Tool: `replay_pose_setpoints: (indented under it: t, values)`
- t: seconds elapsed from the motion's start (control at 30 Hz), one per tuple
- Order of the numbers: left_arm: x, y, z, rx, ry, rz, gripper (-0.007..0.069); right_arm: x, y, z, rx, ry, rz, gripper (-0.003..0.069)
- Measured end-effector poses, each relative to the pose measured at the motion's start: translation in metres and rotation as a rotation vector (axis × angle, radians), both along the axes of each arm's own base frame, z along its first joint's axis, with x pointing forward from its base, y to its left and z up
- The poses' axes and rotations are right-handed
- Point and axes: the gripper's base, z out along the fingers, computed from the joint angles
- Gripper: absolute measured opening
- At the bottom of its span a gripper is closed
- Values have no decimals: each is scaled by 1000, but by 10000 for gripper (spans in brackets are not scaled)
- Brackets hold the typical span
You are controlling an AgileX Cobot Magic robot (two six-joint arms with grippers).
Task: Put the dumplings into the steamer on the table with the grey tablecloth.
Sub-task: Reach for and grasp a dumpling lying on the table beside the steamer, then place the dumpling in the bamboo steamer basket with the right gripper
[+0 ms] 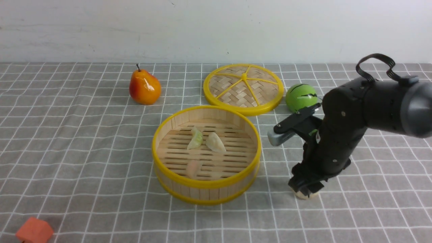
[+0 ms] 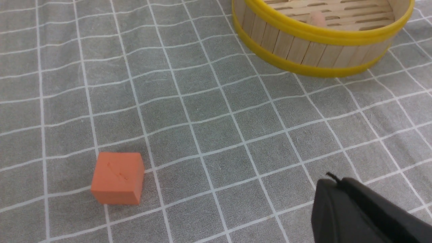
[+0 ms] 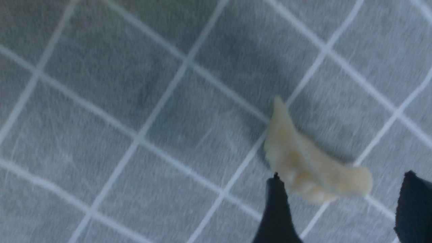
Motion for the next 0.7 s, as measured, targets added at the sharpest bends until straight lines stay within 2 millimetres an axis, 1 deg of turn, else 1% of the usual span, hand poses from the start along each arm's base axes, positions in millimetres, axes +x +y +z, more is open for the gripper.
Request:
replay_pose_setpoints:
  t: [0.1, 0.17, 0.27, 0.33, 0.37, 0.43, 0.47, 0.57, 0.6, 0.67, 0.7]
  values:
    - [0, 0, 0, 0, 0, 0, -14, 5, 3, -7, 12, -24, 6, 453]
    - [0, 0, 0, 0, 1, 0, -13, 5, 3, -15, 7, 10, 0, 447]
    - [0, 0, 0, 0, 1, 0, -12, 1, 4, -29, 4, 102, -22, 415]
    - [0, 0, 0, 0, 1, 0, -10, -1, 6, -31, 20, 135, -39, 351]
    - [0, 0, 0, 0, 1, 0, -10, -1, 6, -31, 21, 136, -40, 344]
    - [0, 0, 0, 0, 1, 0, -10, -2, 6, -29, 28, 156, -48, 225]
    - [0, 0, 0, 0, 1, 0, -10, -3, 6, -26, 27, 162, -48, 188]
    - [0, 0, 0, 0, 1, 0, -9, 2, 9, -2, 36, 148, -44, 193]
    - [0, 0, 0, 0, 1, 0, -9, 4, 11, 15, 56, 129, -45, 195]
    - [0, 0, 0, 0, 1, 0, -9, 6, 16, 38, 100, 93, -45, 195]
    - [0, 0, 0, 0, 0, 0, -9, 8, 23, 56, 154, 60, -41, 195]
